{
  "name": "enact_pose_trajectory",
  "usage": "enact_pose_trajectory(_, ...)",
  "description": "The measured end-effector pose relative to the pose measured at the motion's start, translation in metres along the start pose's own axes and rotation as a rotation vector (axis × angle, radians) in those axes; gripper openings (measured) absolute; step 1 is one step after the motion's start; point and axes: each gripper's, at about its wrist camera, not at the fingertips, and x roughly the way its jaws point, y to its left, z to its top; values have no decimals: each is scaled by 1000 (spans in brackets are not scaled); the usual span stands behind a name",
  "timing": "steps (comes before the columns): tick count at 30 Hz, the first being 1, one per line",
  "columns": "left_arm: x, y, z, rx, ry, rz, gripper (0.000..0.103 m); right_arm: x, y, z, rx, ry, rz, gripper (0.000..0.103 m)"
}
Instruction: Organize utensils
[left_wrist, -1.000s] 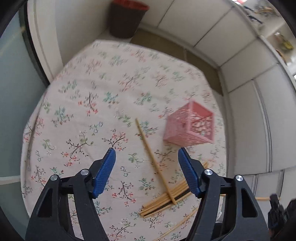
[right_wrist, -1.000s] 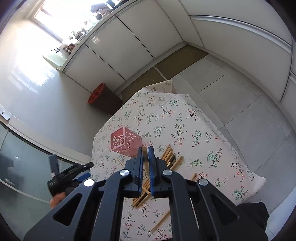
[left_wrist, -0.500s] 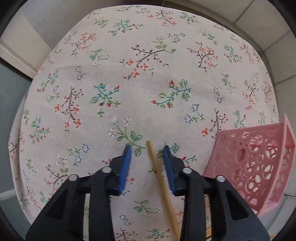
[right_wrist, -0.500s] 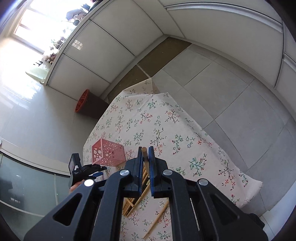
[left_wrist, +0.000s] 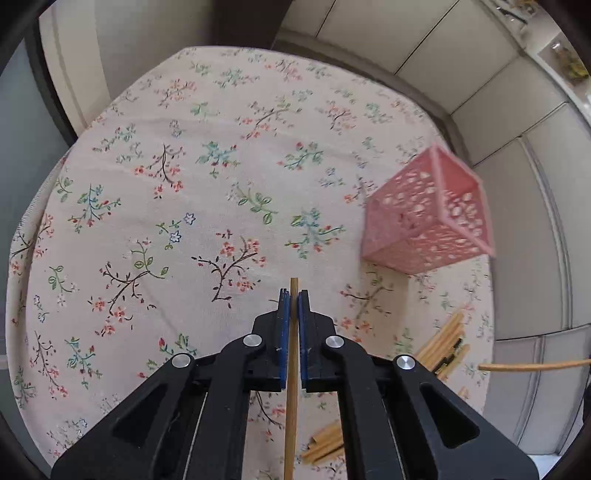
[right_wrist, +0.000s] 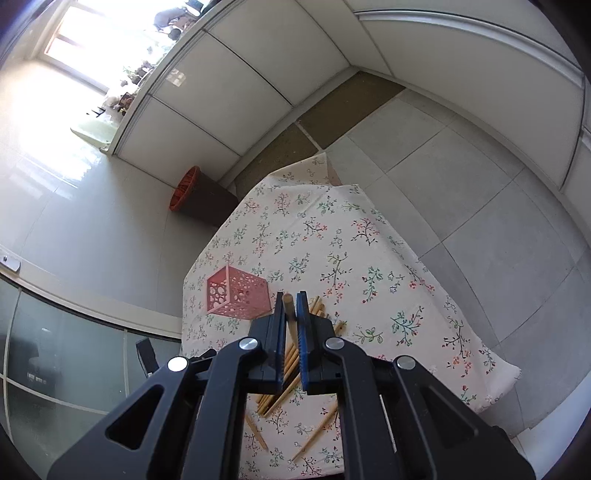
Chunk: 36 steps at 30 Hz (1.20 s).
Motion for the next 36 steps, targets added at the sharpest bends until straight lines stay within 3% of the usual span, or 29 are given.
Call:
enact_pose_trajectory(5, -74, -36, -19, 105, -140, -83, 4, -6, 27, -12, -73, -7, 3, 6)
enact_pose_trajectory(10, -116, -62, -36, 195, -236, -79, 4, -15, 48, -24, -137, -22, 7, 6)
enact_pose_trajectory(18, -175, -75, -50, 253, -355, -75, 4, -40, 71, -32, -209, -65, 30, 6)
enact_pose_trajectory(31, -217, -100, -21, 307, -465, -66, 4, -50, 96, -26, -250, -96, 28, 6)
enact_pose_trajectory(36, -237, -123, 0, 339, -525, -81, 4, -55, 122, -11, -300, -154, 46, 6)
